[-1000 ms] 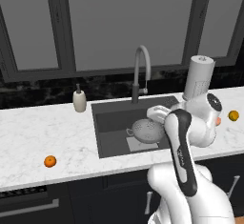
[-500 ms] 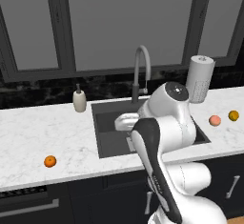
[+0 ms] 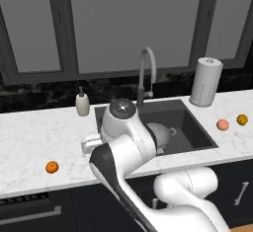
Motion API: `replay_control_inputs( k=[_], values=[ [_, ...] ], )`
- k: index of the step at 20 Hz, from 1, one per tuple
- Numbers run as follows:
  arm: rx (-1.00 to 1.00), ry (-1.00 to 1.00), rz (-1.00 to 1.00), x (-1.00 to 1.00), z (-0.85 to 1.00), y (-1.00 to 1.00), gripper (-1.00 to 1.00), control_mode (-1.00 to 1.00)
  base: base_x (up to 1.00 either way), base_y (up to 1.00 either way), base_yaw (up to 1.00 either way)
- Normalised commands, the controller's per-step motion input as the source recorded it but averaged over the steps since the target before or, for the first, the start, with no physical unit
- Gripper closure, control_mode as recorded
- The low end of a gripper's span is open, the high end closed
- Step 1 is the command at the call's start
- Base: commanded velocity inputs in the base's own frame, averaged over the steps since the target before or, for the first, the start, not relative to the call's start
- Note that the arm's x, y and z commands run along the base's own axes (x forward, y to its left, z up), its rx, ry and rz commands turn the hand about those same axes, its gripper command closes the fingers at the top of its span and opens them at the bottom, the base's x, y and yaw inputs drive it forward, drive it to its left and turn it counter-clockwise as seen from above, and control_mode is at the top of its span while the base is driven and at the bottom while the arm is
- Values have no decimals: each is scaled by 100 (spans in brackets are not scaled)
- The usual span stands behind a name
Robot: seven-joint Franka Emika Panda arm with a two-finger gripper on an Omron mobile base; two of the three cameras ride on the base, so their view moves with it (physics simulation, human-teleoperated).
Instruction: Put the colander in the sink, put the peach, mango, tangerine in the colander, and turn on the sink faucet and pour water over the colander.
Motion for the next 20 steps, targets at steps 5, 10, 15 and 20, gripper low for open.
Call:
replay_control_inputs(
  k=[5, 10, 15, 20],
  values=[
    [-1, 11, 0, 8, -49, 79, -100, -100, 0, 0, 0],
    [5, 4, 0, 6, -47, 56, -100, -100, 0, 0, 0],
    [3, 0, 0, 25, -43, 52, -100, -100, 0, 0, 0],
    [0, 1, 0, 55, -38, 45, -100, -100, 0, 0, 0]
  ],
)
